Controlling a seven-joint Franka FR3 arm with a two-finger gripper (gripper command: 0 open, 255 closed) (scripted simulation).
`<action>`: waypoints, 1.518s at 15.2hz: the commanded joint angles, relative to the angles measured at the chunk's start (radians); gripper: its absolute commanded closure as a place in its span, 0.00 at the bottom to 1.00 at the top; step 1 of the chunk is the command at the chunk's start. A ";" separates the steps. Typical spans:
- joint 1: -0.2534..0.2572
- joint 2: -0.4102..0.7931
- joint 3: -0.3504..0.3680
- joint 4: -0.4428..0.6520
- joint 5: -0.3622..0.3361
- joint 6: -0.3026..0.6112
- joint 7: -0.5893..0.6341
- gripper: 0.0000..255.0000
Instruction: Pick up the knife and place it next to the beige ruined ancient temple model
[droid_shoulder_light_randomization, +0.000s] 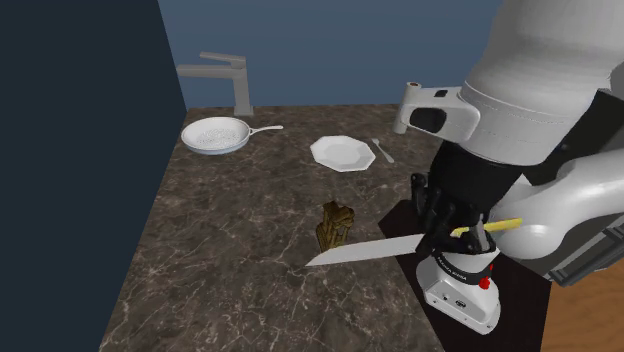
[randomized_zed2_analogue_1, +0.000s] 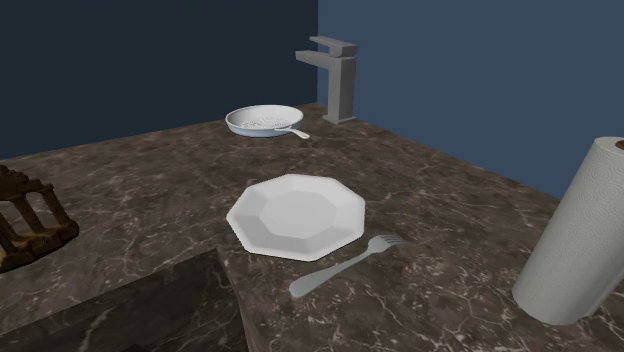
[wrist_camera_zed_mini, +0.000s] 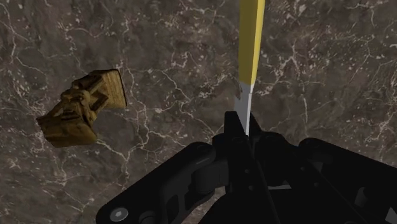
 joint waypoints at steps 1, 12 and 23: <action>0.009 0.011 0.053 0.018 0.039 0.008 0.049 1.00; 0.034 -0.007 0.128 -0.105 0.106 0.120 0.057 1.00; 0.057 -0.002 0.207 -0.234 0.178 0.256 0.045 1.00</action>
